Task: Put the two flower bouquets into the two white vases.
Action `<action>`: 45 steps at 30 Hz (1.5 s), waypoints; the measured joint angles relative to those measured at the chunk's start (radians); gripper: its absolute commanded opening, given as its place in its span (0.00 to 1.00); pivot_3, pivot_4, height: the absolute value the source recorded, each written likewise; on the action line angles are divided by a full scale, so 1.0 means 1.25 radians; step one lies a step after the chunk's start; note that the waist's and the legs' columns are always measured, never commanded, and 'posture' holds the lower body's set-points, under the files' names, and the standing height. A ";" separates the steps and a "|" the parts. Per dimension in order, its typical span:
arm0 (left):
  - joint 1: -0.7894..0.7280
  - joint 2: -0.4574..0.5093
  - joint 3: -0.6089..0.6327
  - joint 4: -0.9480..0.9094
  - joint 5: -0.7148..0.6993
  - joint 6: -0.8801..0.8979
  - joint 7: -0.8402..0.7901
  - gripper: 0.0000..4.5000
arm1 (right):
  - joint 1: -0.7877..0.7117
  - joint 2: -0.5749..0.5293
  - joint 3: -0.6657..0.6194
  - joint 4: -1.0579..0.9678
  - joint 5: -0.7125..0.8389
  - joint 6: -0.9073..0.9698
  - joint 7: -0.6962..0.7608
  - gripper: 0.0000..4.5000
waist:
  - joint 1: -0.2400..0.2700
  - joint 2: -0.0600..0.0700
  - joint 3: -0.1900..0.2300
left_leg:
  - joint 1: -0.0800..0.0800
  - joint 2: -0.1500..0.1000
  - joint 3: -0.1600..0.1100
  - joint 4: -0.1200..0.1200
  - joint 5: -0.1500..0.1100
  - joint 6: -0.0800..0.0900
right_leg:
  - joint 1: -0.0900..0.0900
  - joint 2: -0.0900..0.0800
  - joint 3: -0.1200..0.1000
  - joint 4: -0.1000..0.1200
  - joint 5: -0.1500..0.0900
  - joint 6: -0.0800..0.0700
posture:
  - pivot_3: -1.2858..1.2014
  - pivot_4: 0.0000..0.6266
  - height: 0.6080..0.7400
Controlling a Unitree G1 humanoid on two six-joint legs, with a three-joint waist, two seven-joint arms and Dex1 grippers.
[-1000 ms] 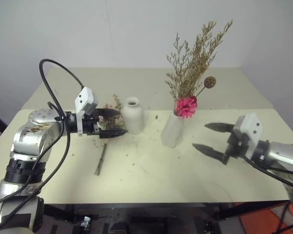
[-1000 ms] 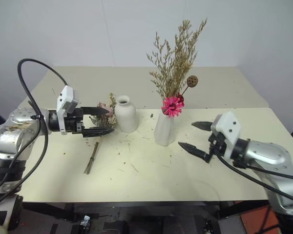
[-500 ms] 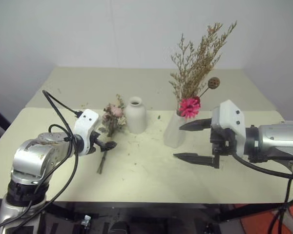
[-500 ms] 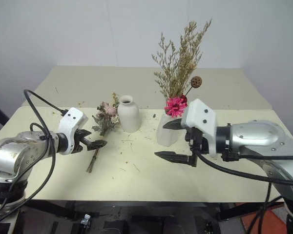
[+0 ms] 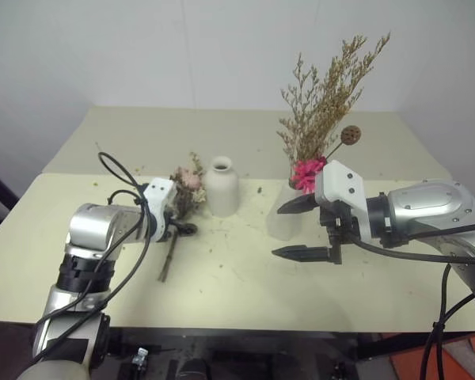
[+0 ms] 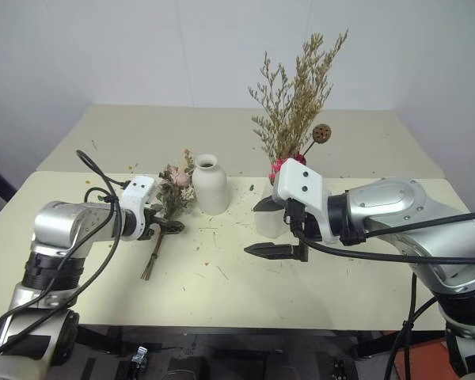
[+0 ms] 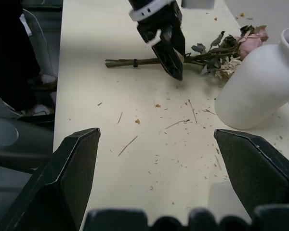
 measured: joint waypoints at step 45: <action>-0.278 -0.020 0.374 0.336 -0.130 -0.551 -0.174 0.03 | -0.076 0.276 -0.124 -0.061 0.080 0.423 -0.377 1.00 | 0.001 0.000 0.000 | 0.000 0.000 -0.001 0.000 0.000 0.000 | -0.001 0.000 -0.001 0.002 0.002 -0.003 | 0.52 0.24 1.00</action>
